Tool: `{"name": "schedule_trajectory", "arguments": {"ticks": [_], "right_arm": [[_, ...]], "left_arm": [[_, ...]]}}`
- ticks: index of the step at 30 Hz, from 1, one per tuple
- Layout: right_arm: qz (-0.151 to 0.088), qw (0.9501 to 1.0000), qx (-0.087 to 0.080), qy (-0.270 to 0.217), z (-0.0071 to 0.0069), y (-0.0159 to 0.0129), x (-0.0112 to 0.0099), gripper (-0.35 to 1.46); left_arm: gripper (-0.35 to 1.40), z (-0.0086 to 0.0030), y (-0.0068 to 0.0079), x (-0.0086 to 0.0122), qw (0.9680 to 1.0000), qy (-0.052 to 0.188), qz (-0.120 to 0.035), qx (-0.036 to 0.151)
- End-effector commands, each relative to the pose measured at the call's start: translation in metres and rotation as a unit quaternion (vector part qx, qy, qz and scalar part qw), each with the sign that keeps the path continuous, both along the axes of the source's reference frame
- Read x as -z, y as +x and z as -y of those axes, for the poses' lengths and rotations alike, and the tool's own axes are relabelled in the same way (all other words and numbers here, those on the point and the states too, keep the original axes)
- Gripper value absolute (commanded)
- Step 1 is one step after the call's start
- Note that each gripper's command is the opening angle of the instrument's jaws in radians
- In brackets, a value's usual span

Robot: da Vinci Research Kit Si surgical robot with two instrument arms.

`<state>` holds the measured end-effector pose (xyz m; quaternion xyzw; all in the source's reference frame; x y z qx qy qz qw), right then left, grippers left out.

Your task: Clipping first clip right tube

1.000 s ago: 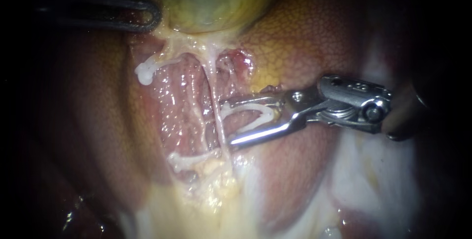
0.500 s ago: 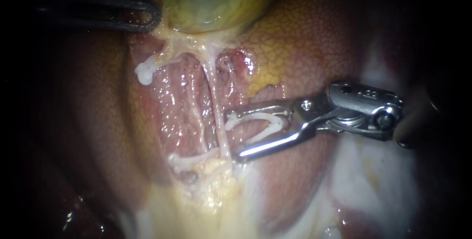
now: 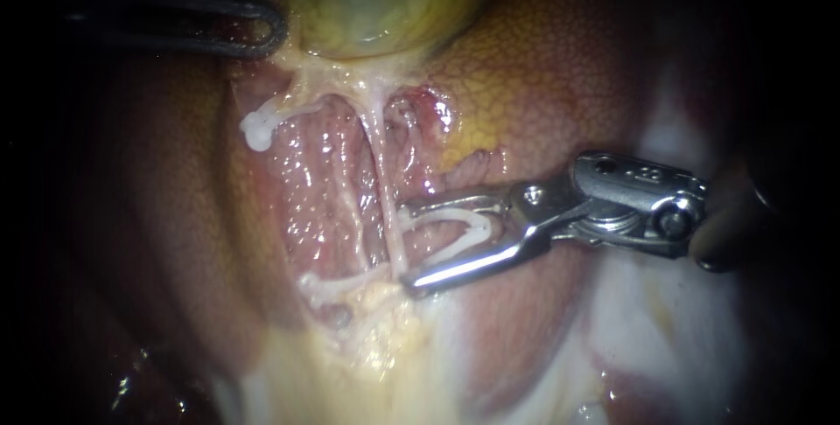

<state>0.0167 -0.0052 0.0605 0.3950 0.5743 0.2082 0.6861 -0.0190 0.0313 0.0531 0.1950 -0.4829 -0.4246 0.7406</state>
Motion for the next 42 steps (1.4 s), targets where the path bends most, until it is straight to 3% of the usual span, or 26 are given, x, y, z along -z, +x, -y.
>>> {"name": "schedule_trajectory", "arguments": {"ticks": [1, 15, 26, 31, 42], "right_arm": [[0.000, 1.0000, 0.004, 0.003, 0.0001, 0.0002, 0.0000, 0.50], [-0.076, 0.9962, 0.011, 0.040, 0.0018, 0.0029, 0.0019, 0.49], [-0.135, 0.9886, 0.030, 0.060, 0.0020, 0.0030, 0.0052, 0.46], [-0.147, 0.9863, 0.040, 0.064, 0.0019, 0.0030, 0.0058, 0.42], [-0.142, 0.9861, 0.041, 0.075, 0.0012, 0.0035, 0.0053, 0.17]], "left_arm": [[-0.35, 0.0000, 0.0000, 0.0000, 1.0000, 0.000, 0.000, 0.000], [-0.35, 0.0000, 0.0000, 0.0000, 1.0000, 0.000, 0.000, 0.000], [-0.35, 0.0000, 0.0000, 0.0000, 1.0000, 0.000, 0.000, 0.000], [-0.35, 0.0000, 0.0000, 0.0000, 1.0000, 0.000, 0.000, 0.000], [-0.35, 0.0000, 0.0000, 0.0000, 1.0000, 0.000, 0.000, 0.000]]}}
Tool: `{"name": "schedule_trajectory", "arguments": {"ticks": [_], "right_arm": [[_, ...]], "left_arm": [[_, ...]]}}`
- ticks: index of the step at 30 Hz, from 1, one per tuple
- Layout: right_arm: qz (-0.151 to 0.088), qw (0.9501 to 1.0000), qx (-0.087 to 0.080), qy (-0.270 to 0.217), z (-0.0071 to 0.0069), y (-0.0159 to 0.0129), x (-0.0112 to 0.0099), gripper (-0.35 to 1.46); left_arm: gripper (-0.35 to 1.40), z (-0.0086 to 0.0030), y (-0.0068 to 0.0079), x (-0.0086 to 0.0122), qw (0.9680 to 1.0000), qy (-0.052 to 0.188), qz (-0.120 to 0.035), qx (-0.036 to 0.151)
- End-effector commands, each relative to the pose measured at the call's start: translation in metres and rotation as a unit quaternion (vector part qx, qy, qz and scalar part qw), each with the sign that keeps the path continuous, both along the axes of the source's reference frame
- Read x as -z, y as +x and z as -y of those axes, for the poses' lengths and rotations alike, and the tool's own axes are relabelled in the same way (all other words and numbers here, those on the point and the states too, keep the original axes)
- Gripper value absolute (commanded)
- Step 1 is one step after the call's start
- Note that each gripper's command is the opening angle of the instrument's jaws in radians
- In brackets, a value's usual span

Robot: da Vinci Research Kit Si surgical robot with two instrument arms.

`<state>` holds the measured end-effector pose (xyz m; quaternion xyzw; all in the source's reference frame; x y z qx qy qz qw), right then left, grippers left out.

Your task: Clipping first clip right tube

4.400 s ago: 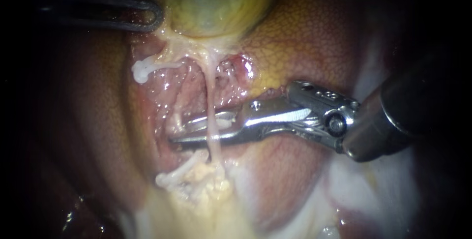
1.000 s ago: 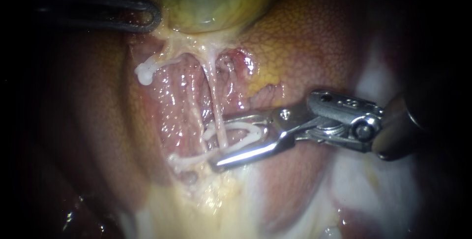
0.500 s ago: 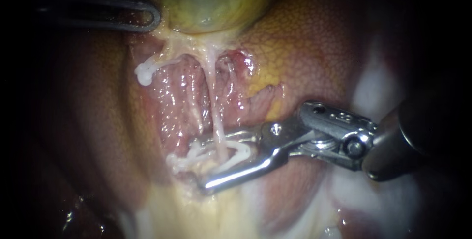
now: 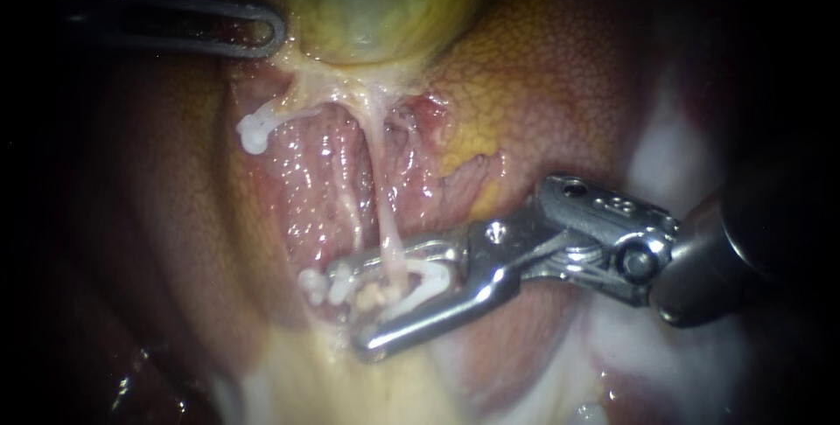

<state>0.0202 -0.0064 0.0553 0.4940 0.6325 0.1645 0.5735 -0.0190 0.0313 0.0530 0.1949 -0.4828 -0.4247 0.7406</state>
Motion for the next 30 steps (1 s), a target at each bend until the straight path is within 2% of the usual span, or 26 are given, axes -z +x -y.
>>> {"name": "schedule_trajectory", "arguments": {"ticks": [1, 8, 11, 13, 15, 30], "right_arm": [[0.001, 1.0000, -0.001, 0.000, -0.0001, 0.0001, -0.0001, 0.14], [0.002, 1.0000, -0.002, 0.000, -0.0004, 0.0004, -0.0006, -0.09], [0.003, 1.0000, -0.002, 0.002, -0.0006, 0.0004, -0.0010, -0.35], [0.007, 0.9999, -0.001, 0.010, -0.0008, 0.0004, -0.0013, -0.35], [0.013, 0.9998, -0.007, 0.012, -0.0010, 0.0003, -0.0016, -0.35], [0.015, 0.9997, -0.005, 0.016, -0.0009, 0.0002, -0.0023, -0.35]], "left_arm": [[-0.35, 0.0000, 0.0000, 0.0000, 1.0000, 0.000, 0.000, 0.000], [-0.35, 0.0000, 0.0000, 0.0000, 1.0000, 0.000, 0.000, 0.000], [-0.35, 0.0000, 0.0000, 0.0000, 1.0000, 0.000, 0.000, 0.000], [-0.35, 0.0000, 0.0000, 0.0000, 1.0000, 0.000, 0.000, 0.000], [-0.35, 0.0000, 0.0000, 0.0000, 1.0000, 0.000, 0.000, 0.000], [-0.35, 0.0000, 0.0000, 0.0000, 1.0000, 0.000, 0.000, 0.000]]}}
